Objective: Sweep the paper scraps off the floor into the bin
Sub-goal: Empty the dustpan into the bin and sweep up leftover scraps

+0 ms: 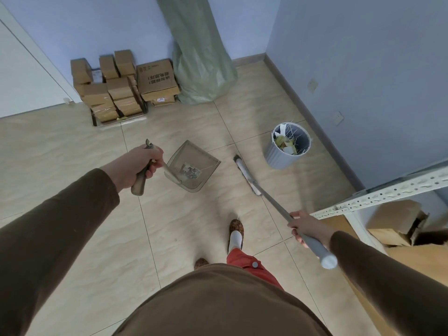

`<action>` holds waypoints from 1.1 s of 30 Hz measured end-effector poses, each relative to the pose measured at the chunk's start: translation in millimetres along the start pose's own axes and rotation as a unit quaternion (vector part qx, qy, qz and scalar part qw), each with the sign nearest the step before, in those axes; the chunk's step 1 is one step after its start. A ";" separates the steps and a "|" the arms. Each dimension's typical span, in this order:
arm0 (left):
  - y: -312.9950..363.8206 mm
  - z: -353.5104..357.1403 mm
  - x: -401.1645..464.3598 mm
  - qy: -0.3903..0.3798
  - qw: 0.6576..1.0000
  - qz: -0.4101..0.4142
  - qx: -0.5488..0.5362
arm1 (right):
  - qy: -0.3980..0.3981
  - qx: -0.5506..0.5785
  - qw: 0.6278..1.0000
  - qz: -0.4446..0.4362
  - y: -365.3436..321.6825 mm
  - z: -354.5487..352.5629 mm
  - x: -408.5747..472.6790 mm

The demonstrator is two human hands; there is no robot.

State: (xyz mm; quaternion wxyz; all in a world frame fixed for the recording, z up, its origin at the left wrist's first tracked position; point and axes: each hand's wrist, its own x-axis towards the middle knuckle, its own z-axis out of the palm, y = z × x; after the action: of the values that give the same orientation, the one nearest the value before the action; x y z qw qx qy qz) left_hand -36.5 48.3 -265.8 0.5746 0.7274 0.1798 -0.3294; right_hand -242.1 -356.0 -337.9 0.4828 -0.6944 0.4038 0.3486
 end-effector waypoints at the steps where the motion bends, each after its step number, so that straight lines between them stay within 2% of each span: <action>1: 3.5 1.6 -1.6 -0.008 1.000 0.015 0.017 | -0.010 0.027 1.000 0.007 -4.9 4.3 3.6; 4: 18.0 10.0 -7.8 -0.029 0.993 0.066 0.093 | -0.041 0.148 0.987 0.041 -20.0 10.1 10.5; 7: 37.9 22.8 -14.9 -0.055 0.978 0.113 0.165 | -0.074 0.290 0.952 0.063 -33.4 4.4 15.7; 12: 77.2 46.5 -29.7 -0.106 0.948 0.192 0.230 | -0.080 0.397 0.912 0.057 -46.5 -6.5 9.6; 15: 98.1 66.1 -32.5 -0.104 0.921 0.234 0.293 | -0.079 0.409 0.907 0.061 -45.0 -5.9 1.9; 17: 110.2 85.0 -38.1 -0.094 0.874 0.276 0.388 | -0.073 0.414 0.905 0.063 -40.5 -5.0 0.4; 18: 113.5 94.9 -41.0 -0.078 0.836 0.298 0.455 | -0.071 0.414 0.905 0.065 -38.5 -2.8 1.0; 20: 114.3 123.2 -48.4 -0.048 0.737 0.338 0.583 | -0.074 0.414 0.904 0.069 -32.7 -0.1 2.1; 25: 81.8 177.2 -27.9 -0.067 0.573 0.374 0.726 | -0.094 0.418 0.900 0.076 -19.5 2.2 8.0; 29: 65.6 200.9 -14.9 -0.082 0.501 0.370 0.778 | -0.110 0.408 0.902 0.087 -11.2 0.8 8.8; 33: 62.1 210.9 -5.5 -0.096 0.476 0.372 0.791 | -0.123 0.374 0.914 0.097 -8.1 -2.5 4.2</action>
State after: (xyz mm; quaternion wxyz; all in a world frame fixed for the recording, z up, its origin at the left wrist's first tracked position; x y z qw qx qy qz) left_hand -58.1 -169.4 -243.4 -0.1614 0.8360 -0.5010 -0.1552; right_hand -232.7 -357.7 -337.7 0.7168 -0.3720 0.5076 0.3003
